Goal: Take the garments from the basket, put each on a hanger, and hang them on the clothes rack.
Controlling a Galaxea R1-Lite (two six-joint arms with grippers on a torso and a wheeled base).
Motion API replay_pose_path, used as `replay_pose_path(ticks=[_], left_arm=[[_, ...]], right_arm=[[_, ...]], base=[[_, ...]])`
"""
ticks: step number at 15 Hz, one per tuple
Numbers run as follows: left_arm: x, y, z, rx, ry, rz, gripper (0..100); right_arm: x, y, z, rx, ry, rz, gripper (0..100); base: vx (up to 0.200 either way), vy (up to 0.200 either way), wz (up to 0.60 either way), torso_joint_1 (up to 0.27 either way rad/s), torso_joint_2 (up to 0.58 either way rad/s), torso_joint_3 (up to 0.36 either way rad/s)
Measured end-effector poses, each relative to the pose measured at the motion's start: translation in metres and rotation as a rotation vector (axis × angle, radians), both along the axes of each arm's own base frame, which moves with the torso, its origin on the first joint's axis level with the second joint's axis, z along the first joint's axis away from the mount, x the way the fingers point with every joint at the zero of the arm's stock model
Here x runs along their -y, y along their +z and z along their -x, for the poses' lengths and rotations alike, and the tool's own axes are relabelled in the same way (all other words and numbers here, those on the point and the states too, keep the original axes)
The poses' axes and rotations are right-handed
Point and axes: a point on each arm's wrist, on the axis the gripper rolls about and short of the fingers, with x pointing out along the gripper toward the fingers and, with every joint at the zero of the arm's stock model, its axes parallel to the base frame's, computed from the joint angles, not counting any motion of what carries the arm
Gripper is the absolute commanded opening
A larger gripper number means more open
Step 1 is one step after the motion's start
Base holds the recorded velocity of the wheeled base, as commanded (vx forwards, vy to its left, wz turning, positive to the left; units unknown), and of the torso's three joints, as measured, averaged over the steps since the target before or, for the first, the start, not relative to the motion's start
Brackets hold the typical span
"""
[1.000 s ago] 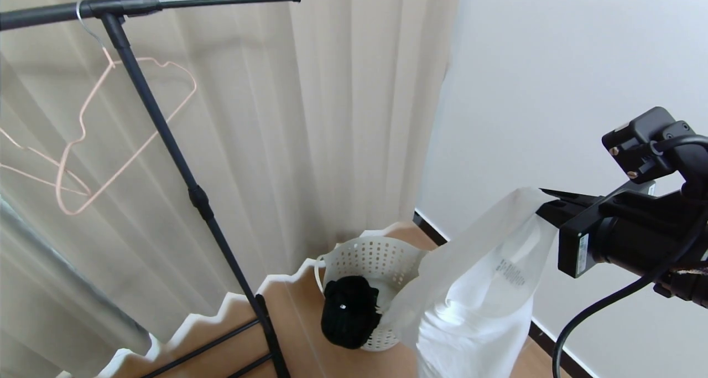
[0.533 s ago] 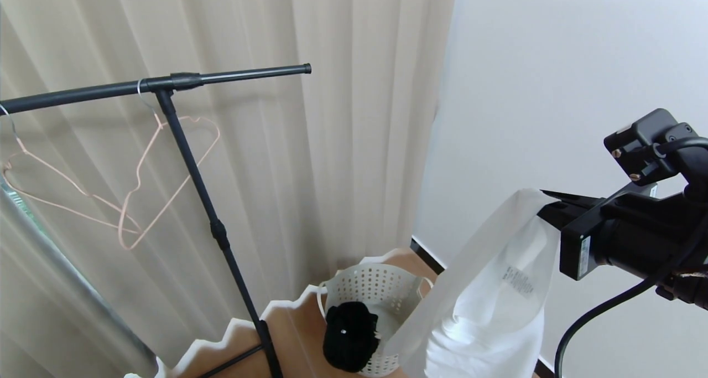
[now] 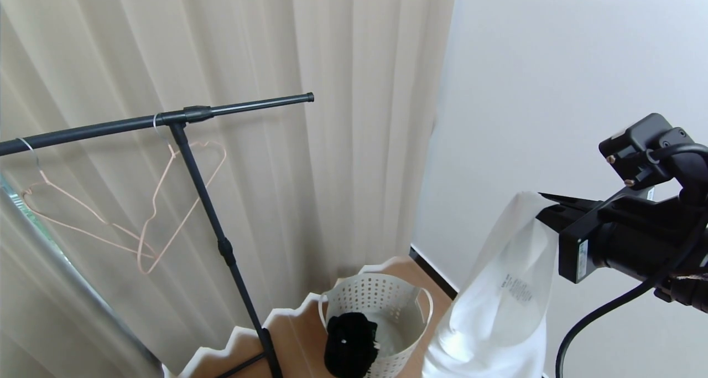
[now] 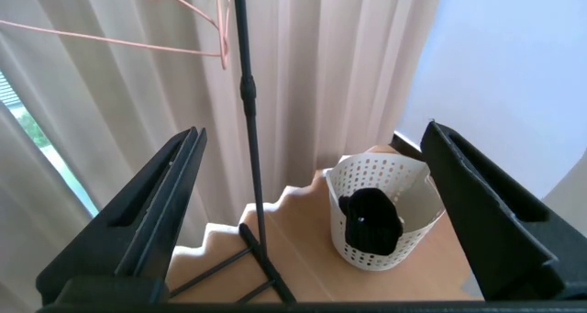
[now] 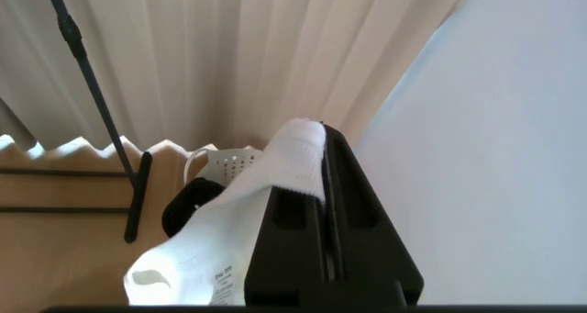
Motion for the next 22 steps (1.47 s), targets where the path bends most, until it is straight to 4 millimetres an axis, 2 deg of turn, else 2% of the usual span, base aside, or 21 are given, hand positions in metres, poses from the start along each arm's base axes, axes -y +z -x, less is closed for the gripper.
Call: replay_pose_path(ticks=[3, 6, 10, 12, 18, 22], left_arm=[[0.000, 0.000, 0.000, 0.000, 0.001, 0.000, 100], [0.000, 0.000, 0.000, 0.000, 0.001, 0.000, 100], [0.000, 0.000, 0.000, 0.000, 0.000, 0.000, 100], [0.000, 0.000, 0.000, -0.001, 0.001, 0.000, 100], [0.000, 0.000, 0.000, -0.001, 0.001, 0.001, 100], [0.000, 0.000, 0.000, 0.000, 0.003, 0.002, 100]], right_arm=[[0.000, -0.003, 0.000, -0.008, 0.002, 0.011, 0], [0.000, -0.012, 0.003, -0.002, 0.033, 0.103, 0], [-0.004, -0.014, -0.001, 0.055, 0.067, 0.060, 0], [-0.005, -0.020, -0.002, 0.035, 0.067, 0.076, 0], [-0.005, -0.022, -0.002, 0.033, 0.070, 0.088, 0], [-0.004, -0.024, -0.002, 0.035, 0.072, 0.102, 0]], base=[[0.000, 0.000, 0.00, 0.162, -0.36, -0.204], [0.000, 0.000, 0.00, 0.034, -0.08, -0.037], [0.000, 0.000, 0.60, 0.006, -0.01, 0.000], [0.000, 0.000, 0.60, 0.015, 0.00, -0.007], [0.000, 0.000, 0.50, 0.001, 0.00, 0.002], [-0.150, 0.200, 0.00, 0.000, 0.00, 0.005]])
